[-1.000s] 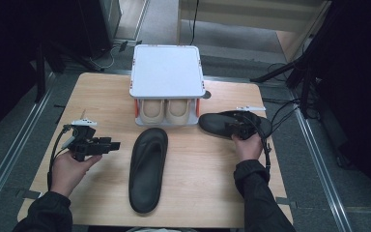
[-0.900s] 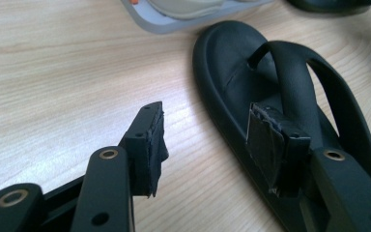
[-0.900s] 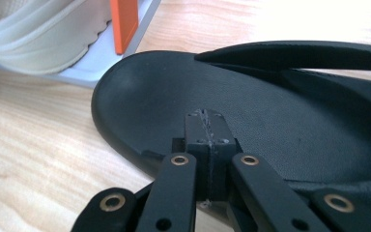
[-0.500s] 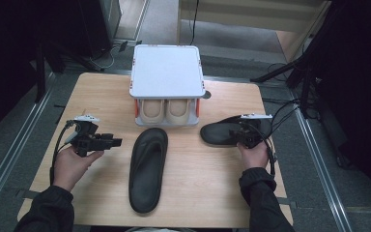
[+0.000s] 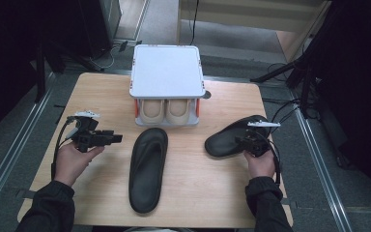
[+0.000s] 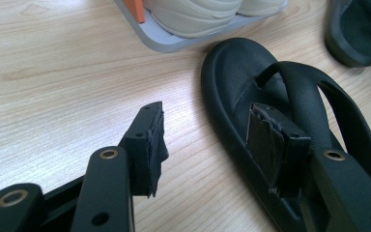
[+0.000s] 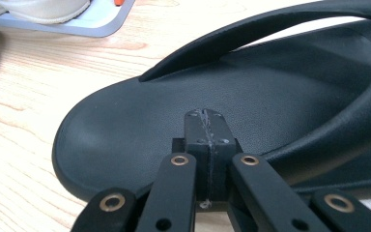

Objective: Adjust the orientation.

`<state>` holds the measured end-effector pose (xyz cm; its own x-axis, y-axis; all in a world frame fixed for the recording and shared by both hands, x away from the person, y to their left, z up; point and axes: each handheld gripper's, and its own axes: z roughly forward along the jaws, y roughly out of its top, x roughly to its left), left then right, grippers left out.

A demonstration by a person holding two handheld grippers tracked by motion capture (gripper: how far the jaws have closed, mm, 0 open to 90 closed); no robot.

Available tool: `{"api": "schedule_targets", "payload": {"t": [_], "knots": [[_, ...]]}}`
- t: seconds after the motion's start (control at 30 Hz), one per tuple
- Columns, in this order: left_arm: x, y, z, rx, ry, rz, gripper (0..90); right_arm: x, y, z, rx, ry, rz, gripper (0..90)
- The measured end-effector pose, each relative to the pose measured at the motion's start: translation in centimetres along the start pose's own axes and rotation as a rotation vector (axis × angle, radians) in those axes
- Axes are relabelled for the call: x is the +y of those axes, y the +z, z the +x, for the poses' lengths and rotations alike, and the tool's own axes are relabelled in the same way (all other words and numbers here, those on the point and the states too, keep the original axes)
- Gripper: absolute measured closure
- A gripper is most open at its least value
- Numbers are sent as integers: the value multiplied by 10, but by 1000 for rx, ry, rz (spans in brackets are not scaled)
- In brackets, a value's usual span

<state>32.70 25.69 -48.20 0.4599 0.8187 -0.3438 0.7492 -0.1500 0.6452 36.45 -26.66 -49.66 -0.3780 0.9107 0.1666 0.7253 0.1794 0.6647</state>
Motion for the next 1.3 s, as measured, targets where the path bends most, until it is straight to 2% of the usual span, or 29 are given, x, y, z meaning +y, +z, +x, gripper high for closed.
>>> {"api": "schedule_targets", "payload": {"t": [0.13,0.3,0.4,0.57,0.63,0.8,0.83,0.97,1.03,1.3], "knots": [[1,1,-1,-3,11,2,482,0,-3,0,7,5,-15,900],[0,-1,0,2,5,-2,482,2,-27,2,-11,15,-99,900],[0,-1,0,0,9,2,483,-3,-37,-6,-37,42,-122,900],[0,-1,-2,5,14,4,482,-14,-42,-20,-74,105,-114,899],[0,0,-1,6,15,2,482,-18,-40,-21,-98,129,-112,779],[0,0,-2,9,18,5,482,-19,-33,-16,-113,148,-103,610],[0,-1,-2,8,18,3,482,-19,-32,-16,-118,141,-112,571],[0,-1,-1,11,17,3,482,-17,-27,-12,-132,180,-142,428],[0,0,-1,12,20,6,482,-15,-22,-11,-159,197,-150,394],[0,0,-1,15,20,6,482,-9,-6,-16,-204,228,-137,396]]}}
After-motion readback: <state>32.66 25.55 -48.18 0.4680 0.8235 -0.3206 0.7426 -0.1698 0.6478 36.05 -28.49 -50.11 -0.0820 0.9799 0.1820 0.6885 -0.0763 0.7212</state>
